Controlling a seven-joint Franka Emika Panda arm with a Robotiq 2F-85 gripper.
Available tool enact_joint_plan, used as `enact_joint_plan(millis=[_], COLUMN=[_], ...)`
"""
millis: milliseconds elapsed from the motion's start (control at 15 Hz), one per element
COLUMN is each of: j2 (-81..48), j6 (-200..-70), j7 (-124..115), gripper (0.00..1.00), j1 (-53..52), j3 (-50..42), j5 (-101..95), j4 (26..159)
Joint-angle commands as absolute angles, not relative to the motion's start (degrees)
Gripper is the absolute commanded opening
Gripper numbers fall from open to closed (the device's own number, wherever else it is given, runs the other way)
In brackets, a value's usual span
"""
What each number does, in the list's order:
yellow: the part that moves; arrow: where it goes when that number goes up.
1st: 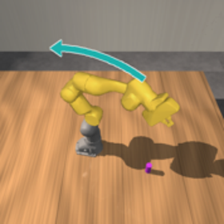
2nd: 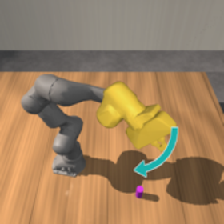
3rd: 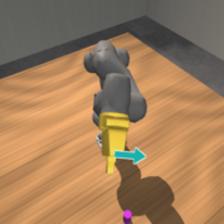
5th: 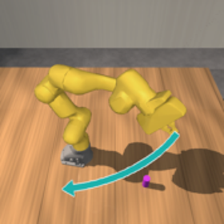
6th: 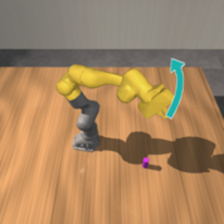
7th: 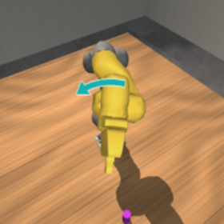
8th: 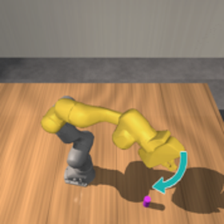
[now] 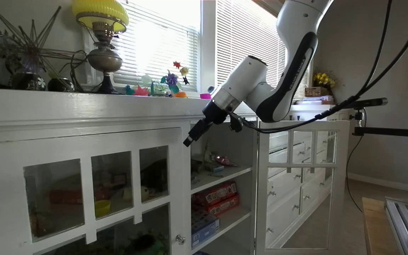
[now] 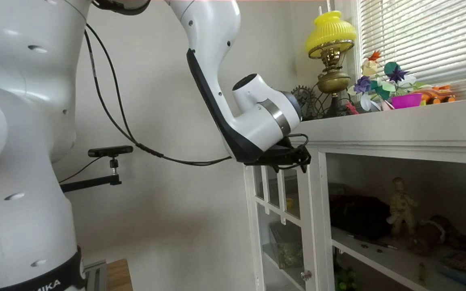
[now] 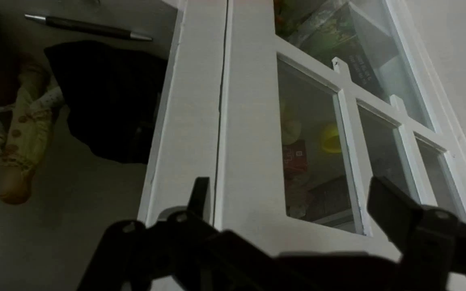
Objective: Open the left cupboard door
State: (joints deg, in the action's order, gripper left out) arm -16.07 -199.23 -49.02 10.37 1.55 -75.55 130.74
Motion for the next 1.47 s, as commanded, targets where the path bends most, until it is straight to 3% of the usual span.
enact_joint_plan(millis=[0, 1400], j2=[-16.07, -16.95], j6=[-199.08, -199.37], j7=[-49.02, -48.51], gripper=[1.0, 1.0], j1=[10.37, 9.91], j3=[1.55, 1.53], j5=[-75.55, -73.86], j4=[130.83, 129.43])
